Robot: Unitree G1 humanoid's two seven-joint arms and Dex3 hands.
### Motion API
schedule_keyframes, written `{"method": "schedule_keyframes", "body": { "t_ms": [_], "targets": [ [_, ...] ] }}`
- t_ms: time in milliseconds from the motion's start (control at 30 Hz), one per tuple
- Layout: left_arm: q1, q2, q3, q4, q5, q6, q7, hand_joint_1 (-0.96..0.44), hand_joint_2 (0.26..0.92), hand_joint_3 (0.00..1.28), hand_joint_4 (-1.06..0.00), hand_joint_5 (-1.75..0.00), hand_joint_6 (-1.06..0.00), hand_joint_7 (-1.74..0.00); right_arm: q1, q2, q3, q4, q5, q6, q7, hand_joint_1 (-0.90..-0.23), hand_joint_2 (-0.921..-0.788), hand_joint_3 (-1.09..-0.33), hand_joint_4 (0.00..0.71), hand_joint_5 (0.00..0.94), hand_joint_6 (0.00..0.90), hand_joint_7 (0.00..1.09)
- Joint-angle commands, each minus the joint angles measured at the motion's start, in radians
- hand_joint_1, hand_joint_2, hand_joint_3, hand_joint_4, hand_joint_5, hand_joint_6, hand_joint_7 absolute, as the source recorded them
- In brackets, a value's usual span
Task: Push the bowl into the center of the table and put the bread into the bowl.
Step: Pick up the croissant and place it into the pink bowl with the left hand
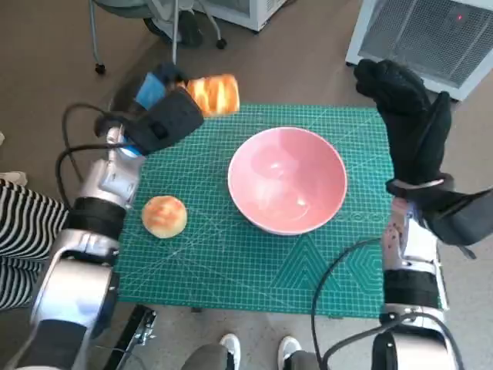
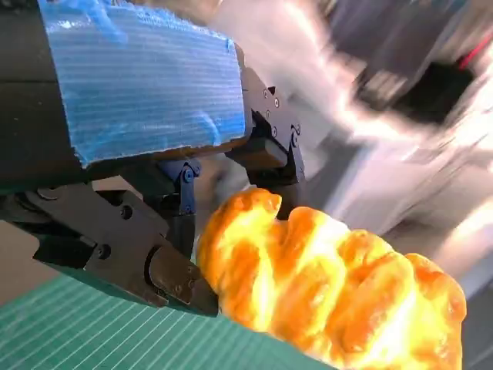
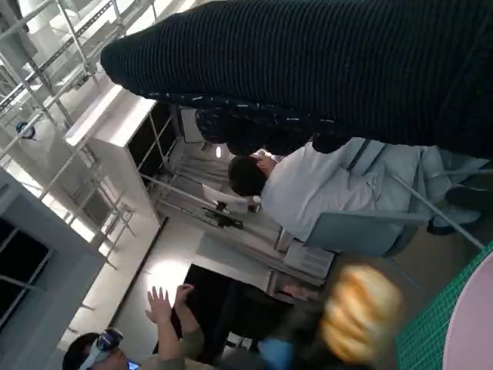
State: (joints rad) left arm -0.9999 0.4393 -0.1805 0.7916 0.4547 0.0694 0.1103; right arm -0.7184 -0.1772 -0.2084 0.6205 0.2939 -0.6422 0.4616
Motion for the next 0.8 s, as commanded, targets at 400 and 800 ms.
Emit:
{"method": "schedule_keyframes", "body": {
  "t_ms": [400, 800],
  "targets": [
    [0.204, -0.011, 0.073, -0.440, -0.025, 0.004, -0.023, 0.00, 0.864, 0.00, -0.92, -0.90, -0.79, -1.00, 0.022, -0.001, 0.000, 0.019, 0.010, 0.006, 0.008, -0.710, -0.921, -0.671, 0.170, 0.000, 0.031, 0.52],
    [0.237, -0.058, 0.001, -0.542, -0.038, 0.041, -0.197, 0.00, 0.861, 0.01, -0.92, -0.91, -0.78, -1.00, 0.021, -0.003, -0.002, 0.020, 0.008, 0.002, 0.005, -0.710, -0.921, -0.671, 0.170, 0.000, 0.031, 0.52]
  ]
}}
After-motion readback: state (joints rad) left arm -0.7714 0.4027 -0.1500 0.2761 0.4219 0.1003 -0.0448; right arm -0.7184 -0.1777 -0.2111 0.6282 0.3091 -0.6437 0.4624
